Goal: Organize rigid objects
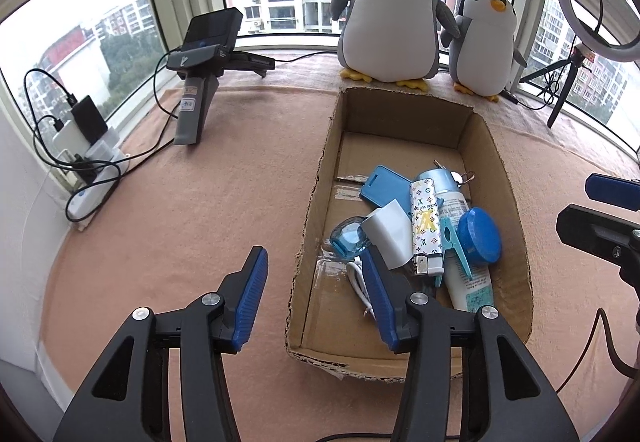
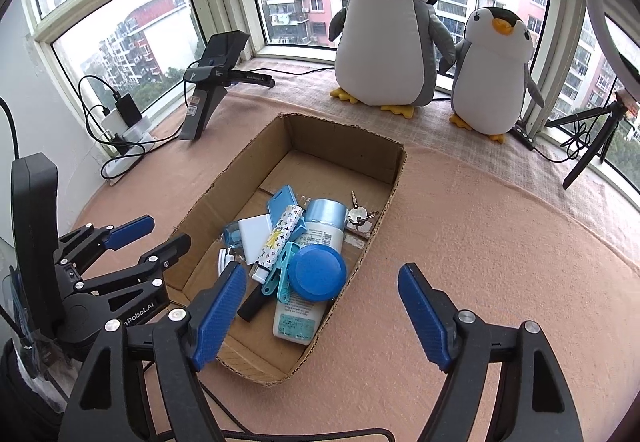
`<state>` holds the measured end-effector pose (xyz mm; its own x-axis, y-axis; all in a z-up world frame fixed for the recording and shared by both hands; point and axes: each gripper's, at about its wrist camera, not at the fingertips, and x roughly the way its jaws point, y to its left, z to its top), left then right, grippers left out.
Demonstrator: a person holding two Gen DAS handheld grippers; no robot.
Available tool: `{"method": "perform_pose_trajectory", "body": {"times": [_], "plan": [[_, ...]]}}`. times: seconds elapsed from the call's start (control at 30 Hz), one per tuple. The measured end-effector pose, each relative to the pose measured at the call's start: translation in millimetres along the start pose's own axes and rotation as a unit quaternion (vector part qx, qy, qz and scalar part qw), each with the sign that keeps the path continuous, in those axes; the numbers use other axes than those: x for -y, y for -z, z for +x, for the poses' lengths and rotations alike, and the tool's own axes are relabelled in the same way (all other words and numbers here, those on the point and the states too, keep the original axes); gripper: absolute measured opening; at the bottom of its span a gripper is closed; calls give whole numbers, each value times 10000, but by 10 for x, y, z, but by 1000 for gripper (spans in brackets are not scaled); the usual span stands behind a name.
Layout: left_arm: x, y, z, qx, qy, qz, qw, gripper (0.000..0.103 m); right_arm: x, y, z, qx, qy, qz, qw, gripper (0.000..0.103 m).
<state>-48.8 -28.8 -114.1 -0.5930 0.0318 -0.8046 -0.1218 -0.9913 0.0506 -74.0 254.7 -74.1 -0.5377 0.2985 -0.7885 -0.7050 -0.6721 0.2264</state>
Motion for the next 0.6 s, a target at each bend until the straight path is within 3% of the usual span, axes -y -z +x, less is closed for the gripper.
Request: {"method": "perform_pose_trajectory", "body": {"times": [0.33,0.6], "plan": [[87,-80,-285,253,137,117,9995,65,116,39,-429,368,139,269,9989,75],[150,-165,-545,546,139,220,9982,71,206,127,-762,776,506,487,9945,75]]}}
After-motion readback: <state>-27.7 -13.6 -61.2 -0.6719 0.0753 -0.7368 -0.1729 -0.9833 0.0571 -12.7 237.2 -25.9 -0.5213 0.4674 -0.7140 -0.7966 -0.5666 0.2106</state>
